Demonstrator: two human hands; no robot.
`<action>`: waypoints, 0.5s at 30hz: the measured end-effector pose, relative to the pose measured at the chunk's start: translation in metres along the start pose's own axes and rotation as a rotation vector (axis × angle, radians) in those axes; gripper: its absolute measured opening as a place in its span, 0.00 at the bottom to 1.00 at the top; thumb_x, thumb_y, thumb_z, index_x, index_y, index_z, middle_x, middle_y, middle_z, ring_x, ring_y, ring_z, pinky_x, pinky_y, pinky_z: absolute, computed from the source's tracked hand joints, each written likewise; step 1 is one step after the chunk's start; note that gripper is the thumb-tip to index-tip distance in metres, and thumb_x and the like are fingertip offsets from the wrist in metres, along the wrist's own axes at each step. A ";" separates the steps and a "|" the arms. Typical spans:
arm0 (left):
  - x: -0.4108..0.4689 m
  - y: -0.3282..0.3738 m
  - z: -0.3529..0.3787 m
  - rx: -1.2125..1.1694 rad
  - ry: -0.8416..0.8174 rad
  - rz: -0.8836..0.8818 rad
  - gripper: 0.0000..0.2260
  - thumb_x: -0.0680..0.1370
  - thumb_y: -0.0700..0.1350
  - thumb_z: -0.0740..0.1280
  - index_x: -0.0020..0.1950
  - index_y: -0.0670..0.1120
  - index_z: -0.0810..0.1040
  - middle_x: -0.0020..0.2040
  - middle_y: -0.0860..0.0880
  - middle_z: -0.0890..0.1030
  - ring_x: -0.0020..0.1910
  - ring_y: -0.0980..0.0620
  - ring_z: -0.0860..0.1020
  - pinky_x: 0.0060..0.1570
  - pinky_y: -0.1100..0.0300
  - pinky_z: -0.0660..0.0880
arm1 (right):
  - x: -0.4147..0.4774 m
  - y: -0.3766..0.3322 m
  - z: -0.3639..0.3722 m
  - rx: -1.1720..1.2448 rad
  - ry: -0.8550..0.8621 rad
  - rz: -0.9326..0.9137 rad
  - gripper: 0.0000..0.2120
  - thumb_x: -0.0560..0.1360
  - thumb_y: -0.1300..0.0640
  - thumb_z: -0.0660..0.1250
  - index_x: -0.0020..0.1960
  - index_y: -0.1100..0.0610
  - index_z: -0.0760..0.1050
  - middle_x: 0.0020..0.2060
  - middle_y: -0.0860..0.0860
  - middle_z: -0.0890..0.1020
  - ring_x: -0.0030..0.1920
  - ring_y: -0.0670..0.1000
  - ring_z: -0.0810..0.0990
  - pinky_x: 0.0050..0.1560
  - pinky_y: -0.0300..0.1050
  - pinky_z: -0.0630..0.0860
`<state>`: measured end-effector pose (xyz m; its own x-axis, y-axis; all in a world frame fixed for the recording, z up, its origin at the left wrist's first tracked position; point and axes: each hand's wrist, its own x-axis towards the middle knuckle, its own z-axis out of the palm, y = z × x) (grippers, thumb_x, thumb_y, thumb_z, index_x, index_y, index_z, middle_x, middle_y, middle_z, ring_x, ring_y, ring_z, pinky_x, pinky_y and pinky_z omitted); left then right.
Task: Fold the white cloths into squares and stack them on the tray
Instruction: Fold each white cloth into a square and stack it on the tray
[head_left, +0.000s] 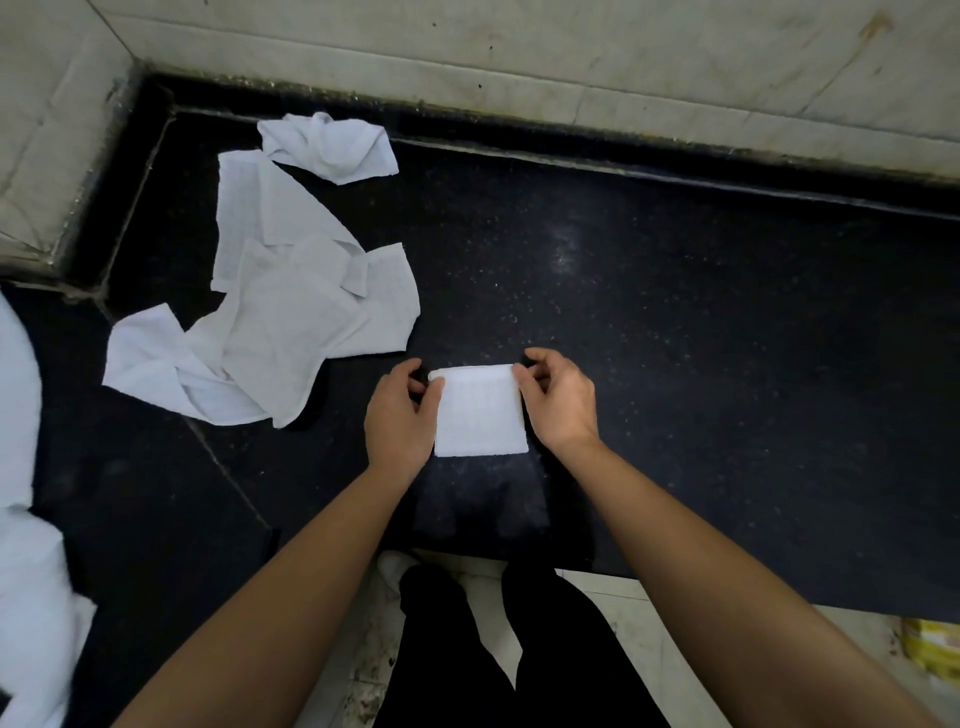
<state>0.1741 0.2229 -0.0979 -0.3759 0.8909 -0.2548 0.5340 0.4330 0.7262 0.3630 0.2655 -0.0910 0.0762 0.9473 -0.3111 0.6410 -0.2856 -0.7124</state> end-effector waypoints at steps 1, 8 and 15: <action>-0.009 -0.001 -0.003 0.032 0.019 0.048 0.18 0.80 0.52 0.66 0.68 0.48 0.74 0.51 0.52 0.77 0.47 0.53 0.76 0.50 0.55 0.76 | -0.008 0.003 -0.003 -0.020 0.007 -0.017 0.15 0.80 0.48 0.65 0.65 0.51 0.76 0.51 0.47 0.79 0.48 0.46 0.79 0.56 0.46 0.79; -0.054 -0.031 0.002 0.614 -0.123 0.600 0.24 0.83 0.50 0.53 0.78 0.42 0.62 0.79 0.42 0.60 0.78 0.44 0.58 0.72 0.44 0.61 | -0.064 0.039 0.010 -0.666 -0.075 -0.619 0.25 0.84 0.47 0.54 0.78 0.58 0.63 0.76 0.57 0.66 0.73 0.58 0.67 0.70 0.57 0.68; -0.050 -0.049 0.002 0.846 -0.358 0.513 0.30 0.84 0.57 0.44 0.80 0.41 0.48 0.81 0.44 0.48 0.80 0.46 0.48 0.76 0.40 0.52 | -0.059 0.047 0.013 -0.866 -0.368 -0.450 0.33 0.83 0.40 0.36 0.81 0.57 0.39 0.80 0.51 0.38 0.80 0.56 0.37 0.79 0.60 0.43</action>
<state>0.1683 0.1575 -0.1220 0.2176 0.9231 -0.3171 0.9723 -0.1764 0.1535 0.3788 0.1939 -0.1143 -0.4498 0.7959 -0.4052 0.8921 0.4223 -0.1606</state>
